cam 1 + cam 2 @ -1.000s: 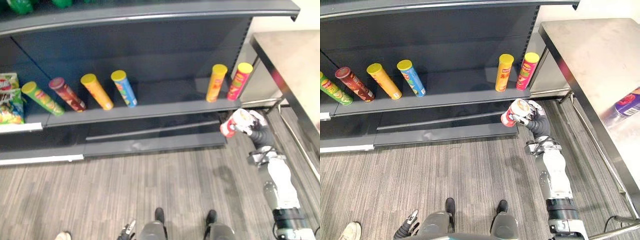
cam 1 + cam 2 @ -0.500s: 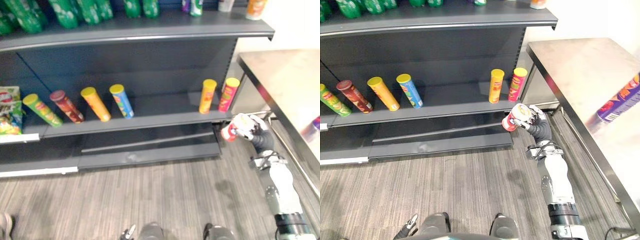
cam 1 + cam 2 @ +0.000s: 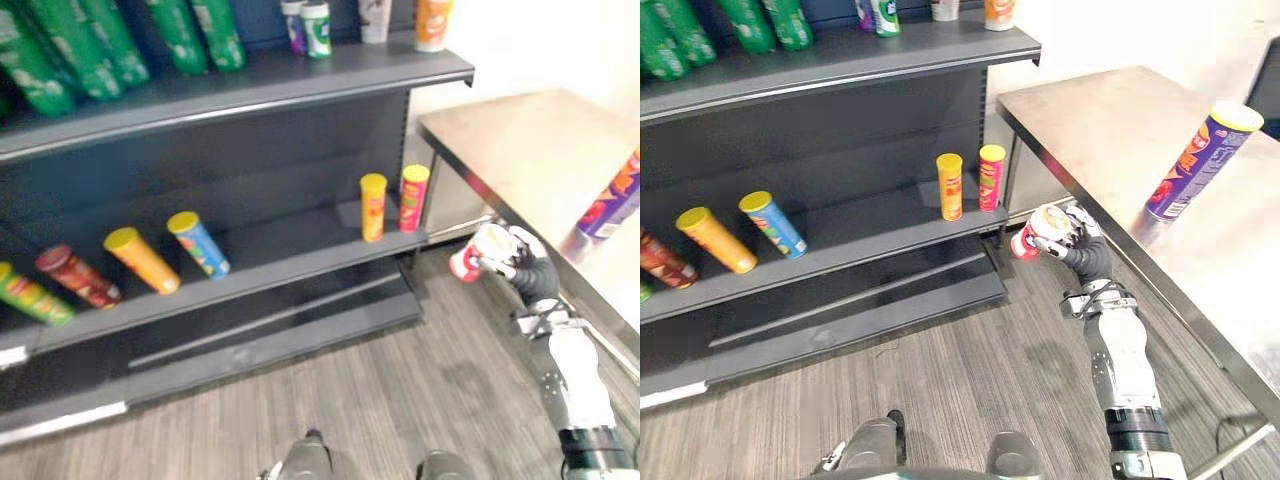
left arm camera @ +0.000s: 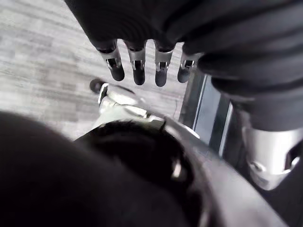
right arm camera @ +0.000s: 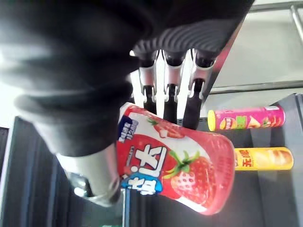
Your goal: Put the gum and the chips on the shelf.
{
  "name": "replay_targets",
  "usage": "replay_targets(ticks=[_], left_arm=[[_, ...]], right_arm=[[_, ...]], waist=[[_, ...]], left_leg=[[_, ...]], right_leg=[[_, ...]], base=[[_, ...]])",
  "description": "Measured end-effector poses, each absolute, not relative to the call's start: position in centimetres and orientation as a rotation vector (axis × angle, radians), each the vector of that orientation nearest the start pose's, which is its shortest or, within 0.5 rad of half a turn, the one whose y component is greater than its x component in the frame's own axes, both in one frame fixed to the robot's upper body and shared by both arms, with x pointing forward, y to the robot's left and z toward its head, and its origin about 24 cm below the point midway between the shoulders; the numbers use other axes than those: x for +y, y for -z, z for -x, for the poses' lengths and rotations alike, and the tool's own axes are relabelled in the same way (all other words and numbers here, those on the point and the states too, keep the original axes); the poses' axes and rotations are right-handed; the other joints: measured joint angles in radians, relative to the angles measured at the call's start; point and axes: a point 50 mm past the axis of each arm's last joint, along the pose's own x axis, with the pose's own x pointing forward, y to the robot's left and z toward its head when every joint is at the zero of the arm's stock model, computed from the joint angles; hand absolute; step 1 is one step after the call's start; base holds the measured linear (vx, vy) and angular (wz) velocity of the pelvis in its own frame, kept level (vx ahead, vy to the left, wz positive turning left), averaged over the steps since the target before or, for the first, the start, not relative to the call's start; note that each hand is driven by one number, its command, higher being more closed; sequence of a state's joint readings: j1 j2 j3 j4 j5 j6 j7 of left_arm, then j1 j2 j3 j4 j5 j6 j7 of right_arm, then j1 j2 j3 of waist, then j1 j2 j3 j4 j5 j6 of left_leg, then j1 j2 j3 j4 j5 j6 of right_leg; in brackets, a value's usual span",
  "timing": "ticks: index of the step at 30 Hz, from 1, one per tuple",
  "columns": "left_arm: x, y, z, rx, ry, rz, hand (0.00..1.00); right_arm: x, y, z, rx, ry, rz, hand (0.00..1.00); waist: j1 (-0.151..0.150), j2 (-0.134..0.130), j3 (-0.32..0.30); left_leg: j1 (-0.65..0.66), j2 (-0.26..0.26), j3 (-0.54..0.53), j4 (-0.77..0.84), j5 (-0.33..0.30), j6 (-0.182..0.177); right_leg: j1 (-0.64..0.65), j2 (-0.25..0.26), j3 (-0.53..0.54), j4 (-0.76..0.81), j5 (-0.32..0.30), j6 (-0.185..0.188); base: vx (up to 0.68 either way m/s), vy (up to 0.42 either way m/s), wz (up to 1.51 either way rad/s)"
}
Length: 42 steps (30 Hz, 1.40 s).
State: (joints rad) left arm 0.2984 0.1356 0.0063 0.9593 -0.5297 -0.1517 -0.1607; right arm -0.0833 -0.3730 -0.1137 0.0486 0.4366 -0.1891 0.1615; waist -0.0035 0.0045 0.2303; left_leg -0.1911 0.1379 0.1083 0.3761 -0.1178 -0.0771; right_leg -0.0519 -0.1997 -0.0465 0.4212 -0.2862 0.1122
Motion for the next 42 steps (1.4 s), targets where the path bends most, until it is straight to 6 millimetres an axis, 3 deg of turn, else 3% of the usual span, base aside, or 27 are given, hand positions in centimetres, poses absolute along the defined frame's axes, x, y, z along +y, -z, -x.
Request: replay_targets(ticks=[2, 3, 6, 8, 11, 12, 13, 14, 15, 18, 20, 21, 22, 23, 24, 27, 31, 35, 36, 37, 42], left_arm=[[21.3, 15.7, -4.2, 0.99, -0.327, 0.384, 0.0], [21.2, 15.7, -4.4, 0.985, -0.32, 0.381, 0.0], [21.4, 15.5, -4.9, 0.974, -0.296, 0.351, 0.0], [21.4, 15.5, -5.0, 0.97, -0.285, 0.337, 0.0], [21.7, 15.5, -4.8, 0.978, -0.279, 0.316, 0.0], [21.7, 15.5, -4.5, 0.992, -0.273, 0.304, 0.0], [21.6, 15.6, -4.3, 1.0, -0.27, 0.302, 0.0], [21.4, 15.6, -4.3, 1.0, -0.271, 0.308, 0.0], [21.4, 15.6, -4.3, 0.999, -0.271, 0.307, 0.0], [21.8, 15.5, -4.9, 0.978, -0.286, 0.305, 0.0], [22.2, 15.3, -5.0, 0.969, -0.293, 0.301, 0.0], [23.0, 15.2, -4.9, 0.969, -0.308, 0.287, 0.0], [22.9, 15.2, -5.0, 0.974, -0.318, 0.3, 0.0], [22.1, 15.4, -5.1, 0.971, -0.33, 0.335, 0.0], [21.4, 15.5, -5.3, 0.966, -0.339, 0.366, 0.0], [21.0, 15.6, -5.3, 0.952, -0.375, 0.412, 0.0], [20.9, 15.5, -5.5, 0.94, -0.389, 0.413, 0.0], [20.9, 15.5, -5.5, 0.941, -0.391, 0.412, 0.0], [20.9, 15.5, -5.5, 0.941, -0.392, 0.41, 0.0], [21.0, 15.7, -5.1, 0.961, -0.407, 0.402, 0.0], [21.0, 15.7, -5.1, 0.961, -0.407, 0.402, 0.0]], right_arm=[[-23.8, -9.2, -26.2, -0.258, -0.047, -0.04, 1.0], [-23.8, -8.9, -26.0, -0.249, -0.044, -0.048, 1.0], [-23.5, -8.7, -26.0, -0.248, -0.042, -0.065, 1.0], [-23.3, -8.6, -26.0, -0.247, -0.04, -0.078, 1.0], [-23.2, -8.6, -26.1, -0.258, -0.04, -0.08, 1.0], [-23.1, -8.6, -26.2, -0.26, -0.039, -0.086, 1.0], [-22.9, -8.5, -26.3, -0.262, -0.04, -0.097, 1.0], [-22.6, -8.7, -26.6, -0.267, -0.049, -0.101, 1.0], [-22.5, -8.8, -26.7, -0.27, -0.051, -0.101, 1.0], [-22.3, -9.6, -27.3, -0.302, -0.057, -0.102, 1.0], [-22.3, -9.8, -27.3, -0.312, -0.055, -0.102, 1.0], [-22.4, -9.8, -27.2, -0.315, -0.054, -0.101, 1.0], [-22.5, -9.9, -27.2, -0.315, -0.051, -0.096, 1.0], [-22.5, -10.3, -27.5, -0.327, -0.055, -0.092, 1.0], [-22.7, -10.5, -27.4, -0.334, -0.056, -0.09, 1.0], [-23.1, -10.7, -27.4, -0.333, -0.054, -0.075, 1.0], [-23.2, -10.8, -27.4, -0.32, -0.062, -0.078, 1.0], [-23.1, -10.5, -27.3, -0.311, -0.094, -0.101, 1.0], [-23.0, -10.5, -27.4, -0.309, -0.108, -0.102, 1.0], [-22.2, -8.6, -26.6, -0.236, -0.148, -0.125, 1.0], [-22.2, -8.6, -26.6, -0.236, -0.148, -0.125, 1.0]], waist=[[0.001, -0.01, -0.006], [0.004, -0.015, -0.013], [0.009, -0.012, -0.016], [0.009, -0.014, -0.019], [0.018, -0.041, -0.024], [0.026, -0.044, -0.023], [0.028, -0.038, -0.02], [0.027, -0.027, -0.019], [0.026, -0.027, -0.019], [0.023, -0.035, -0.023], [0.007, -0.049, -0.027], [0.003, -0.076, -0.032], [0.005, -0.071, -0.032], [0.019, -0.028, -0.033], [0.017, -0.007, -0.036], [0.011, 0.006, -0.04], [0.004, 0.007, -0.041], [0.001, 0.009, -0.049], [0.0, 0.008, -0.051], [0.003, 0.006, -0.106], [0.003, 0.006, -0.106]], left_leg=[[-0.005, -0.031, 0.02, 0.016, -0.02, 0.017], [-0.019, -0.061, 0.034, 0.026, -0.041, 0.036], [-0.02, -0.092, 0.046, 0.029, -0.069, 0.066], [-0.003, -0.104, 0.046, 0.003, -0.078, 0.079], [0.056, -0.128, 0.063, -0.058, -0.089, 0.11], [0.104, -0.126, 0.07, -0.066, -0.104, 0.125], [0.15, -0.113, 0.072, -0.069, -0.12, 0.128], [0.187, -0.096, 0.075, -0.078, -0.122, 0.119], [0.194, -0.092, 0.076, -0.08, -0.124, 0.118], [0.208, -0.055, 0.062, -0.078, -0.145, 0.089], [0.191, -0.039, 0.015, -0.038, -0.172, 0.047], [0.189, -0.047, -0.01, -0.018, -0.201, 0.02], [0.19, -0.036, -0.015, -0.006, -0.218, 0.005], [0.186, 0.013, -0.023, 0.003, -0.231, -0.016], [0.177, 0.042, -0.041, -0.011, -0.229, -0.03], [0.213, 0.085, -0.039, -0.105, -0.173, -0.077], [0.242, 0.088, -0.025, -0.174, -0.114, -0.091], [0.253, 0.087, -0.006, -0.211, -0.105, -0.091], [0.252, 0.083, -0.003, -0.222, -0.102, -0.088], [0.273, 0.046, 0.023, -0.269, -0.088, -0.072], [0.273, 0.046, 0.023, -0.269, -0.087, -0.072]], right_leg=[[0.005, -0.032, 0.006, -0.031, 0.011, 0.012], [0.009, -0.06, 0.02, -0.066, 0.034, 0.042], [0.032, -0.087, 0.024, -0.12, 0.096, 0.044], [0.025, -0.09, 0.022, -0.101, 0.144, 0.017], [-0.14, -0.127, 0.021, 0.224, 0.223, -0.086], [-0.201, -0.132, 0.033, 0.364, 0.257, -0.084], [-0.226, -0.117, 0.014, 0.436, 0.218, -0.096], [-0.237, -0.09, -0.024, 0.418, 0.172, -0.098], [-0.24, -0.083, -0.032, 0.403, 0.165, -0.096], [-0.28, -0.01, -0.059, 0.135, 0.165, -0.087], [-0.263, 0.017, -0.026, -0.044, 0.245, -0.052], [-0.233, 0.021, -0.001, -0.102, 0.357, -0.046], [-0.214, 0.022, 0.0, -0.108, 0.309, 0.003], [-0.198, 0.064, -0.021, -0.13, 0.291, -0.008], [-0.193, 0.09, -0.055, -0.147, 0.284, -0.02], [-0.186, 0.129, -0.089, -0.158, 0.269, -0.044], [-0.174, 0.133, -0.098, -0.185, 0.275, -0.053], [-0.147, 0.135, -0.103, -0.245, 0.303, -0.055], [-0.139, 0.135, -0.102, -0.274, 0.324, -0.052], [-0.028, 0.12, -0.09, -0.524, 0.463, -0.032], [-0.028, 0.12, -0.091, -0.524, 0.463, -0.032]], base=[[0.18, 0.28, -0.05], [0.19, 0.284, -0.04], [0.21, 0.253, 0.01], [0.18, 0.188, 0.06], [0.22, 0.133, -0.09], [0.29, 0.059, -0.25], [0.3, 0.004, -0.22], [0.2, -0.008, -0.09], [0.25, -0.067, 0.03], [0.27, -0.146, 0.17], [0.24, -0.203, 0.6], [0.21, -0.241, 0.59], [0.23, -0.32, 0.33], [0.24, -0.336, 0.19], [0.24, -0.309, 0.17], [0.17, -0.22, 0.19], [0.07, -0.092, 0.05], [-0.03, 0.003, 0.03], [-0.03, 0.022, -0.01], [0.0, 0.0, 0.0], [0.0, 0.0, 0.0]])
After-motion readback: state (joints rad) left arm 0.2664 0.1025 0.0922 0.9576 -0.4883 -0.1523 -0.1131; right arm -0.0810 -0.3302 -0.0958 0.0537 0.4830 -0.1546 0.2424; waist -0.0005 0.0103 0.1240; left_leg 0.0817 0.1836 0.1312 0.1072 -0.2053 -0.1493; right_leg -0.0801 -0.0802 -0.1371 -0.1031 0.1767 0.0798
